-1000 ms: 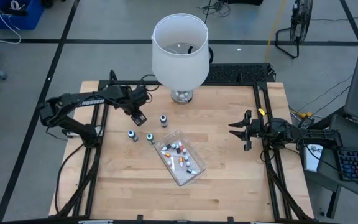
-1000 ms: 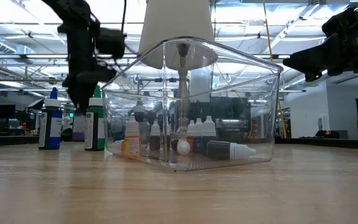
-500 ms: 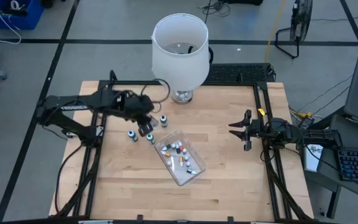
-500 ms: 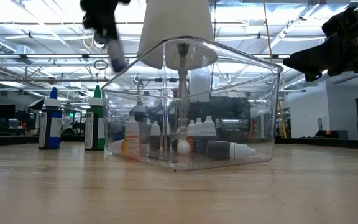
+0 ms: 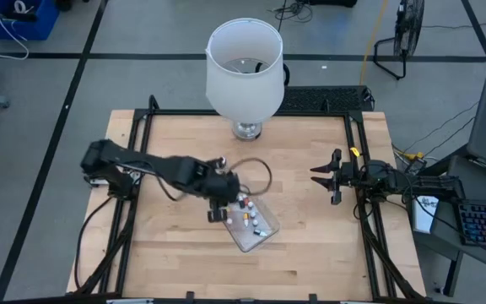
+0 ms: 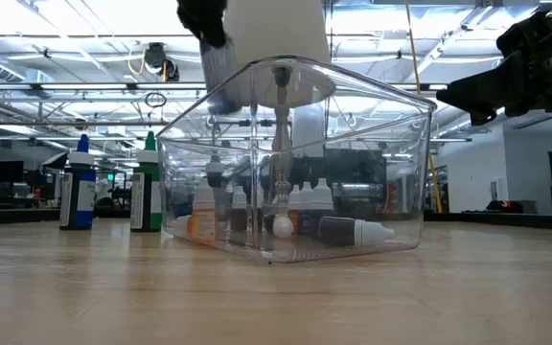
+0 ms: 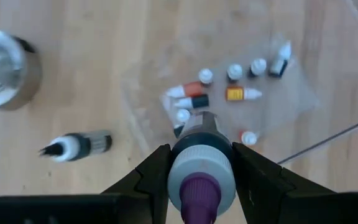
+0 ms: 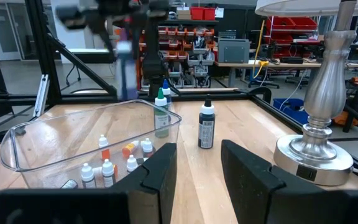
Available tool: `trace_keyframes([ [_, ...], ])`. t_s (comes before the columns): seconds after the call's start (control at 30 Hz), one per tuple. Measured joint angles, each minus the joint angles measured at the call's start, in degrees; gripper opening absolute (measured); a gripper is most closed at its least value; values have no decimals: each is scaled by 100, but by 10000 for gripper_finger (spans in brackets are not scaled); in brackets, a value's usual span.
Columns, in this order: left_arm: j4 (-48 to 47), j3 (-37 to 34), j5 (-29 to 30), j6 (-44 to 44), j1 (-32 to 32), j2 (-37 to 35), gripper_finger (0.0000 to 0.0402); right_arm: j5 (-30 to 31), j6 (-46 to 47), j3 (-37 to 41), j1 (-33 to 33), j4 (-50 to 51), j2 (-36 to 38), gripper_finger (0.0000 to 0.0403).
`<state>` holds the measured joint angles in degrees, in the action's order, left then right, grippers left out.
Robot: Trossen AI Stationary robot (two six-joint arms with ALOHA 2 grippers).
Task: Pick & Place food coloring
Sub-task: Put the violet food coloring bottle into the bin
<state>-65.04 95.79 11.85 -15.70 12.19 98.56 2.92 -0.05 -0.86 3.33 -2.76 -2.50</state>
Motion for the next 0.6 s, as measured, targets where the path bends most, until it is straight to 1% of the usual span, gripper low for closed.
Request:
trace_keyframes([
  [0.1,-49,32,21,216,105,391,148,0,1,1,0,0,0,114],
  [0.2,57,30,106,251,144,670,148,0,1,-1,0,0,2,114],
  [0.33,346,30,-39,338,106,949,148,0,0,-1,1,0,1,114],
  [0.6,391,30,-291,431,33,1334,147,0,0,0,1,0,0,114],
])
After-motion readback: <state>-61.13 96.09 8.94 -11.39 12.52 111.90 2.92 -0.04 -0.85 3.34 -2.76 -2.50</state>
